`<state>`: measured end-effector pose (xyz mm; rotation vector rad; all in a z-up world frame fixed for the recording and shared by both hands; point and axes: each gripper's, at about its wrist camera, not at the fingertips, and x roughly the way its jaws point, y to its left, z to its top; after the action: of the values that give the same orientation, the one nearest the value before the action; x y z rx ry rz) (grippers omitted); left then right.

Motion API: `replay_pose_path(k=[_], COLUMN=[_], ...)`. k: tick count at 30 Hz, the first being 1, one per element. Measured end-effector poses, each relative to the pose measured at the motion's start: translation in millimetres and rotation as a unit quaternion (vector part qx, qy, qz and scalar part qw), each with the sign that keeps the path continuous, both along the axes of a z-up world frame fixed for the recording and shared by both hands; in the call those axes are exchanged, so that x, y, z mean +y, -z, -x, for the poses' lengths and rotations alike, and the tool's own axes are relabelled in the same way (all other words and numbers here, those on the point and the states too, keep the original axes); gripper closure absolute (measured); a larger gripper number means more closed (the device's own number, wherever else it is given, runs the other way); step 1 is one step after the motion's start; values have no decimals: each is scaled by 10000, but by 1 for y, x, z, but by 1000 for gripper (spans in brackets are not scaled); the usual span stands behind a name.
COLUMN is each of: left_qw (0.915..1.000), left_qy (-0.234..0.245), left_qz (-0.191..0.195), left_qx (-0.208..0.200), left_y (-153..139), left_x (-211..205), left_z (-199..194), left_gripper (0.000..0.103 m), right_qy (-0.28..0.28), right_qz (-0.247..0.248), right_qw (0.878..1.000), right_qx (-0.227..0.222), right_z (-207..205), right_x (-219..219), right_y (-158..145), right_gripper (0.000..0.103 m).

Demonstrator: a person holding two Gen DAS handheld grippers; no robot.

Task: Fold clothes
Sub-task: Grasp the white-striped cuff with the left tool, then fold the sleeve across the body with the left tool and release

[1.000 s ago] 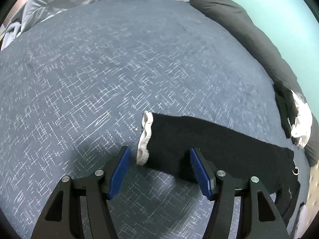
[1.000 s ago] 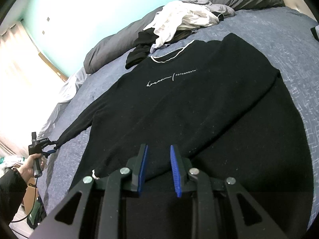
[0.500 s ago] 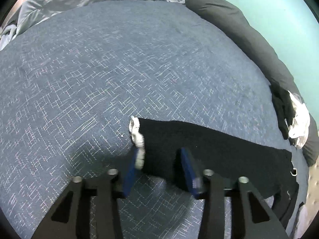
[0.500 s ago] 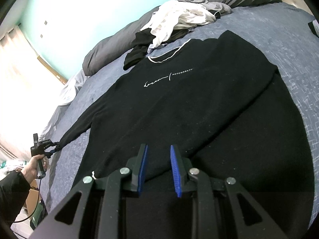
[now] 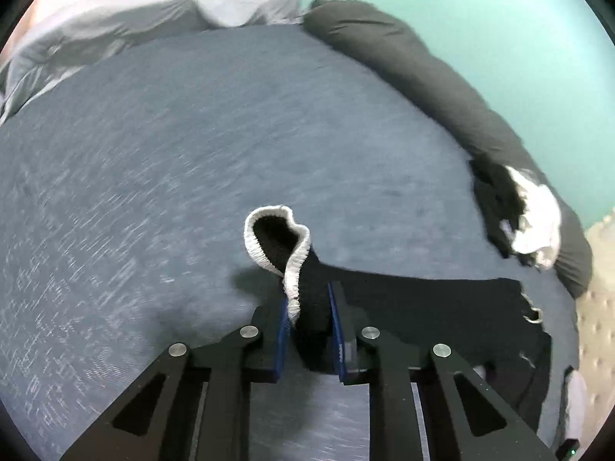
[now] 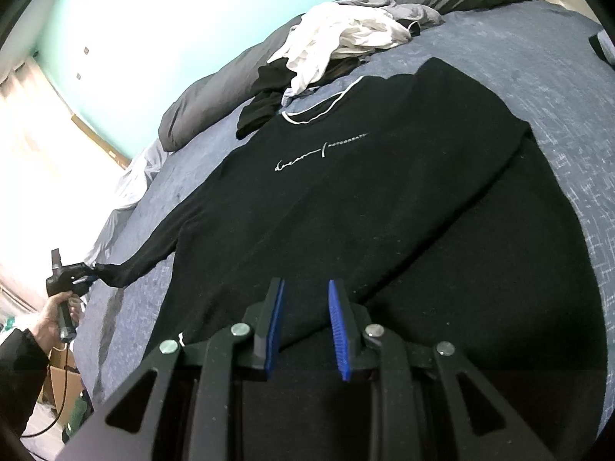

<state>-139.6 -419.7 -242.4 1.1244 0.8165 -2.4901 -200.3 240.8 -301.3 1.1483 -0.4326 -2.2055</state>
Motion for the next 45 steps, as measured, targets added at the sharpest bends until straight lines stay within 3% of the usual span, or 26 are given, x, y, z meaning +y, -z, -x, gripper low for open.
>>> replay_pose_path(k=[13, 25, 35, 37, 40, 43, 45], left_qw=[9904, 9661, 9336, 9258, 9133, 9002, 8989], left_qy=[1250, 2474, 3503, 3704, 4005, 4331, 4367], left_qz=[64, 161, 25, -2, -40, -33, -71], left_qx=[583, 726, 747, 750, 738, 445, 349], left_y=[-90, -130, -129, -129, -127, -102, -88], left_x=[128, 276, 409, 435, 475, 510, 516], left_z=[48, 78, 79, 79, 79, 76, 72], left_gripper=[85, 85, 85, 93, 95, 95, 95], right_qy=[432, 788, 1034, 1075, 1060, 1065, 1048], right_qz=[263, 404, 392, 365, 359, 349, 360], right_qw=[9987, 9961, 9937, 9933, 9935, 9935, 9937], right_qx=[-36, 20, 154, 207, 227, 207, 181], right_z=[3, -4, -14, -17, -21, -23, -24], right_x=[38, 87, 121, 126, 130, 133, 132], right_y=[-5, -12, -21, -24, -26, -25, -25], right_gripper=[80, 80, 78, 78, 78, 78, 77])
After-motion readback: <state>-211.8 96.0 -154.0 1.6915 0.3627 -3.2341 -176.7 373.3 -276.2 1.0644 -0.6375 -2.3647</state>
